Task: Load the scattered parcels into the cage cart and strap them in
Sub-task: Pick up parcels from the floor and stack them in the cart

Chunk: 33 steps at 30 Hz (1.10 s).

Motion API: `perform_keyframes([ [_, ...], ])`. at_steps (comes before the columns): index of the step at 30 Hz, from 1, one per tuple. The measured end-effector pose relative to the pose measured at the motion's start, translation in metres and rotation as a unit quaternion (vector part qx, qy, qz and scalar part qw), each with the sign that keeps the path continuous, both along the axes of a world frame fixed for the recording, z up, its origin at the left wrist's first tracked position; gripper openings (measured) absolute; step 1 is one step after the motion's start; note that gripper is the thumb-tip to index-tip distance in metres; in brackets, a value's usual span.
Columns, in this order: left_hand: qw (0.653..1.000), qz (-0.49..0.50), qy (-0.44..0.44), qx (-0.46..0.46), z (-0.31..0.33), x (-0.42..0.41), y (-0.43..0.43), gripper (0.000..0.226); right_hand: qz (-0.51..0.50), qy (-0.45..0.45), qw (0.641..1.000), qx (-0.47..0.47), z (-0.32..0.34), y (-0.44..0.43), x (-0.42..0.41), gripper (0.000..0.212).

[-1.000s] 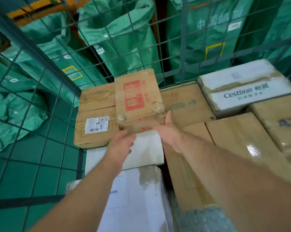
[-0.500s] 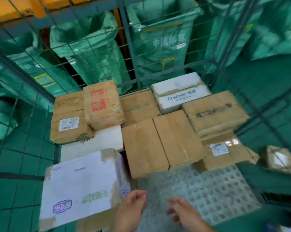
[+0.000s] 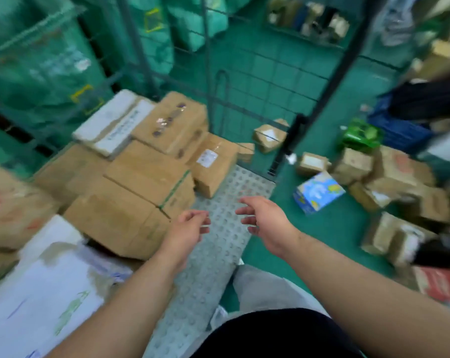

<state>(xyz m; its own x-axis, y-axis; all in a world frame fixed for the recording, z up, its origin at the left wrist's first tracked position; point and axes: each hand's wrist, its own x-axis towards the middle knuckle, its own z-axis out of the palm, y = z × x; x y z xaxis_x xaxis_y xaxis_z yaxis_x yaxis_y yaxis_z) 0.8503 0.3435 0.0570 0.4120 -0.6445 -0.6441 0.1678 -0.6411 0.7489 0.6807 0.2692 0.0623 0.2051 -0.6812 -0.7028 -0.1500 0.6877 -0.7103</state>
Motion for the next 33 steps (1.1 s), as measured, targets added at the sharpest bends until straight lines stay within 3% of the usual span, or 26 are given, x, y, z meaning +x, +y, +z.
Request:
perform_keyframes([
  [6, 0.991, -0.134, 0.027, 0.008, 0.007, -0.106, 0.006, 0.012, -0.179, 0.024, 0.983, 0.016, 0.004, 0.048, -0.125, 0.020],
  [11, 0.975, -0.223, -0.003, 0.023, 0.012, -0.179, -0.008, 0.014, -0.275, 0.007, 0.961, 0.026, 0.001, 0.064, -0.213, 0.026],
  [18, 0.947, -0.320, -0.025, 0.019, 0.002, -0.355, -0.068, 0.017, -0.358, -0.005, 0.933, 0.027, -0.012, 0.058, -0.382, 0.023],
  [25, 0.918, -0.396, -0.012, 0.023, -0.011, -0.544, -0.133, 0.014, -0.375, 0.057, 0.924, 0.048, -0.031, 0.030, -0.560, 0.018],
  [33, 0.867, -0.491, -0.039, 0.073, -0.014, -0.668, -0.177, 0.013, -0.413, 0.047, 0.906, 0.083, -0.040, 0.008, -0.671, 0.024],
])
